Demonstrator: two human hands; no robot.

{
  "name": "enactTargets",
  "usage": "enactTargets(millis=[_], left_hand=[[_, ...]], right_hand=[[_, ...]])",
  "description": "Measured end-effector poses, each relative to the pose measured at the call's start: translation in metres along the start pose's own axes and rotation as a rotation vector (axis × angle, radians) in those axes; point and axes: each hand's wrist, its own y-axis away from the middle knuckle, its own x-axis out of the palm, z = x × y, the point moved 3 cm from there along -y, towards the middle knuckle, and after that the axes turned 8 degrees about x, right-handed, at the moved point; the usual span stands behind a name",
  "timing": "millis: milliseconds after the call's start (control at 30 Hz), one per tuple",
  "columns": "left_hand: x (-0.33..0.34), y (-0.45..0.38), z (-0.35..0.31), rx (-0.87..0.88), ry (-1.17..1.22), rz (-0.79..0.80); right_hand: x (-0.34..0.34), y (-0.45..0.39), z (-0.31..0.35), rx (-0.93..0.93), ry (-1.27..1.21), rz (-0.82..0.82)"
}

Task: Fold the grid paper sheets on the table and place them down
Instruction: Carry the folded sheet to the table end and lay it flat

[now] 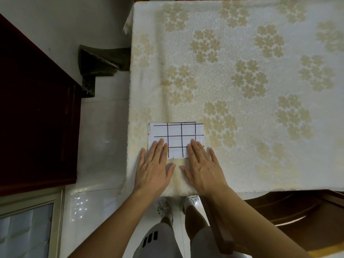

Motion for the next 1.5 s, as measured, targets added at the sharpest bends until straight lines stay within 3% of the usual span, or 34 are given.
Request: enactTargets(millis=[233,667,933,1100,1500], left_hand=[[-0.008,0.027,-0.015,0.093,-0.039,-0.053],[0.013,0.029,-0.011,-0.005,-0.024,0.06],[0.008,0.02,-0.006,-0.016,-0.012,0.044],[0.004,0.02,-0.002,-0.032,-0.02,0.022],[0.014,0.031,-0.003,-0.067,-0.01,0.038]], right_hand=[[-0.009,0.026,0.004,0.012,-0.02,-0.127],[0.009,0.028,0.003,-0.001,0.042,0.047],[0.008,0.016,0.005,0.012,0.038,0.033],[0.001,0.013,0.008,0.015,0.003,-0.062],[0.013,0.02,0.007,0.055,0.013,0.015]])
